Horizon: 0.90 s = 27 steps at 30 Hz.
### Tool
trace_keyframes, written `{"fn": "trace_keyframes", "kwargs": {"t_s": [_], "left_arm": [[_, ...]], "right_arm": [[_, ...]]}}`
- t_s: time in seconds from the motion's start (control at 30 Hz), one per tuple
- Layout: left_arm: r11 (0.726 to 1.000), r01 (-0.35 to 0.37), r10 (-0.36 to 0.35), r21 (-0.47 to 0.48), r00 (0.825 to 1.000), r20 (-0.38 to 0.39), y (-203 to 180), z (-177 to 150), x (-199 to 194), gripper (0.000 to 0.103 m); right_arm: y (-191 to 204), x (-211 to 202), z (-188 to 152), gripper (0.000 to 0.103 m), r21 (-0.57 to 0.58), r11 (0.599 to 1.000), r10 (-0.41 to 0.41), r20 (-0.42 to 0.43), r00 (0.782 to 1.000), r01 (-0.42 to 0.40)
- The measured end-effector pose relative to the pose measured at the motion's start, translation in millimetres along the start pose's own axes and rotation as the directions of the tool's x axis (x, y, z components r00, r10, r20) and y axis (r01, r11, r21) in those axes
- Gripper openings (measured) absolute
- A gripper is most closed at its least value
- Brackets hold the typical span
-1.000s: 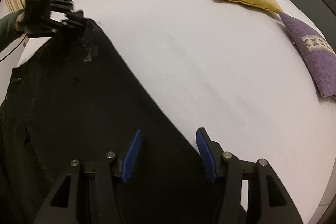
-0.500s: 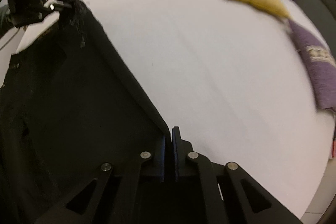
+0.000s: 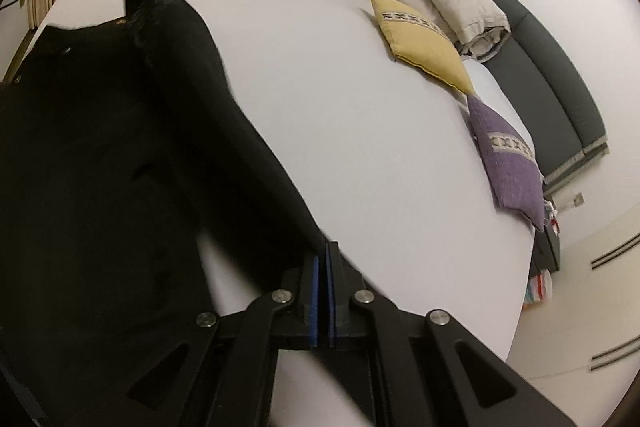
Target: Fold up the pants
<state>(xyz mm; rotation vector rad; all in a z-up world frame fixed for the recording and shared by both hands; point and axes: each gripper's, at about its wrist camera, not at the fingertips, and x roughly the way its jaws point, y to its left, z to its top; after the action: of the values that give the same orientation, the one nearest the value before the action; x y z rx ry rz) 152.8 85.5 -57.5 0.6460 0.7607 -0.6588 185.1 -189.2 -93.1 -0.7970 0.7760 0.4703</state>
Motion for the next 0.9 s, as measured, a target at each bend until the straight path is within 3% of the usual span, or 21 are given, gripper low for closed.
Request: {"fn": "trace_keyframes", "kwargs": {"t_s": [0.23,0.43,0.9], "left_arm": [[0.996,0.089,-0.089,-0.004,0.995,-0.036,-74.5,-53.9,-28.1,0.009],[0.993,0.118,-0.117,0.013,0.992,-0.052,-117.4,-77.6,-38.2,0.009],[0.982,0.152,-0.138,0.11,0.982,-0.131,-150.0,-100.5,-40.7,0.009]], "right_arm": [[74.3,-16.2,-33.5,0.003,-0.087,0.996,-0.026,-0.06,0.998,0.021],[101.2,-17.2,-45.9,0.003,-0.073,0.996,-0.059,-0.083,0.995,0.053],[163.6,-45.3,-80.9,0.003,-0.062,0.997,-0.054,-0.106,0.993,0.047]]}}
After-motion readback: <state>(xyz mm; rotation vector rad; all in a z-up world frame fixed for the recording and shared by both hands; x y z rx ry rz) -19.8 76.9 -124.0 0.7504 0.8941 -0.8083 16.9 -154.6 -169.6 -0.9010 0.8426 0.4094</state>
